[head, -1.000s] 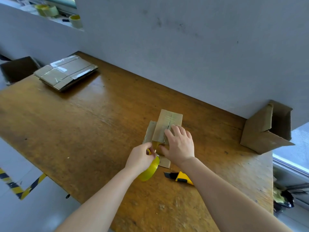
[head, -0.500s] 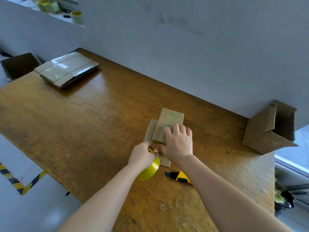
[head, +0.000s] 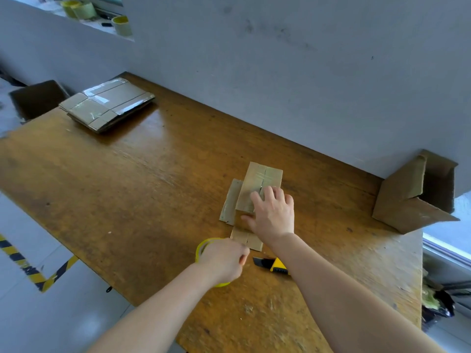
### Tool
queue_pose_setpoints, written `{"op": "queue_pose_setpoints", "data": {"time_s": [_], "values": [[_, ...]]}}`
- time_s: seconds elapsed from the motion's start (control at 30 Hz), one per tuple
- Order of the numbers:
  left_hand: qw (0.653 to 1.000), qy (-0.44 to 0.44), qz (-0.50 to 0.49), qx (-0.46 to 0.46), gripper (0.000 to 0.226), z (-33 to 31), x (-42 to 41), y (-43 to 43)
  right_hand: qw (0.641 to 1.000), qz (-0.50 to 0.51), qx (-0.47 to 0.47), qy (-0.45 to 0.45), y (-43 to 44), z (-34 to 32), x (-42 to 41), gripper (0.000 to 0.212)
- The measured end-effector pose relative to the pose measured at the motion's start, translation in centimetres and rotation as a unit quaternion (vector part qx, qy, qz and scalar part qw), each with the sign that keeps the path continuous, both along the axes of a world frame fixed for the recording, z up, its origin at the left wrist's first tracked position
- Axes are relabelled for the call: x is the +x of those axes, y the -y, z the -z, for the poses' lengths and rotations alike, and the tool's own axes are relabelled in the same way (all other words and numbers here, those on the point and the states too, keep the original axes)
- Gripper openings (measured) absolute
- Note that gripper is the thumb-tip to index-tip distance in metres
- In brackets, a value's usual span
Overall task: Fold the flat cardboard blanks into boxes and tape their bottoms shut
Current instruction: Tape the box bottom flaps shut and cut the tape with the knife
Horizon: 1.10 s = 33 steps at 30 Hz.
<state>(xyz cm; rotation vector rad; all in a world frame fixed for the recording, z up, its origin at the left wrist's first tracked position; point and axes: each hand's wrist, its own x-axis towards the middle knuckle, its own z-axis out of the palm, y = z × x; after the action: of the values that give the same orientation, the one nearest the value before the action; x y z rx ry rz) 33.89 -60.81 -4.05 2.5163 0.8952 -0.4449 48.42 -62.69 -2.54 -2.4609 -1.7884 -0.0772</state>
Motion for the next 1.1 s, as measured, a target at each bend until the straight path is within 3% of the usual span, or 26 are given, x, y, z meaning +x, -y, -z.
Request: {"op": "queue_pose_setpoints", "data": {"time_s": [0.13, 0.37, 0.67, 0.93, 1.1], "values": [[0.995, 0.065, -0.028, 0.076, 0.023, 0.6, -1.0, 0.4, 1.000, 0.014, 0.014, -0.013, 0.2, 0.1, -0.1, 0.052], [0.998, 0.049, 0.037, 0.012, 0.044, 2.1, -2.9, 1.4, 0.999, 0.017, 0.002, -0.036, 0.8, 0.3, 0.1, 0.053], [0.992, 0.019, 0.114, 0.043, 0.056, 2.2, -3.1, 1.4, 0.998, 0.019, -0.007, -0.062, 0.9, 0.2, 0.1, 0.056], [0.996, 0.033, 0.082, -0.007, 0.073, 1.9, -3.0, 0.9, 0.997, 0.019, -0.012, -0.077, 0.9, -0.1, 0.2, 0.057], [0.999, 0.024, 0.037, -0.021, 0.107, 1.5, -2.6, 0.8, 0.997, 0.017, -0.015, -0.076, 0.9, -0.3, 0.3, 0.057]]}}
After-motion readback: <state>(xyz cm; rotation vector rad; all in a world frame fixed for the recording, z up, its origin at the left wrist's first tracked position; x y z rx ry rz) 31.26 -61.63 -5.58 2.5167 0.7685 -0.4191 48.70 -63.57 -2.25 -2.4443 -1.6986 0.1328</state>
